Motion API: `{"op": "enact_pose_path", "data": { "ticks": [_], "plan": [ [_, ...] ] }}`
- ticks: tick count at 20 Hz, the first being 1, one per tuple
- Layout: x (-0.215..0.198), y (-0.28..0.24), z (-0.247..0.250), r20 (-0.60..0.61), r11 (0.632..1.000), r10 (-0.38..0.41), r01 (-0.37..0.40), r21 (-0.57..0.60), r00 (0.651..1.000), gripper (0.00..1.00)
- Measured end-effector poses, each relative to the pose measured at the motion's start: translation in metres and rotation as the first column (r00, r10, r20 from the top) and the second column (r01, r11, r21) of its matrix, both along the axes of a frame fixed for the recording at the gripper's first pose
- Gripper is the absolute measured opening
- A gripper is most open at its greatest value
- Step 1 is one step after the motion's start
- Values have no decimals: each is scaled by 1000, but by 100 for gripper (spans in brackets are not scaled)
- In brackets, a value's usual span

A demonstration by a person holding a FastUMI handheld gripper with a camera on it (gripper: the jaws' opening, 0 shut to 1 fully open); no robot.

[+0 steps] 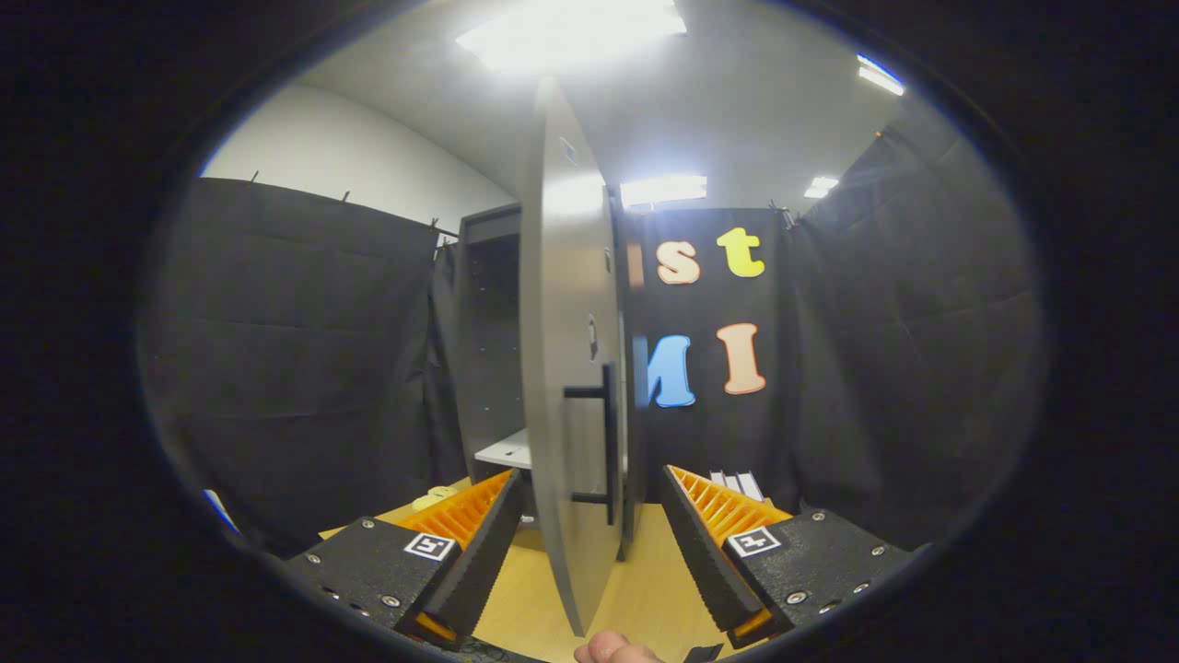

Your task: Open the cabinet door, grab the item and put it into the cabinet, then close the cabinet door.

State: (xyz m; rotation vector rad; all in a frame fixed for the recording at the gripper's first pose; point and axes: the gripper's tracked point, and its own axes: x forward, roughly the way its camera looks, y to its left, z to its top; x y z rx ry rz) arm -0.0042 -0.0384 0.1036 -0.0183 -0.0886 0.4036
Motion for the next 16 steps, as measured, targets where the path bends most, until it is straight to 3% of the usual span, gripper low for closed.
{"op": "enact_pose_path", "data": {
  "ticks": [4,7,13,16],
  "plan": [
    [-26,68,-6,28,985,173,-173,15,985,91],
    [-26,123,-36,19,968,247,-248,47,969,91],
    [17,222,-138,-59,976,179,-170,137,982,92],
    [38,272,-197,-91,988,120,-110,104,989,92]
  ]
}}
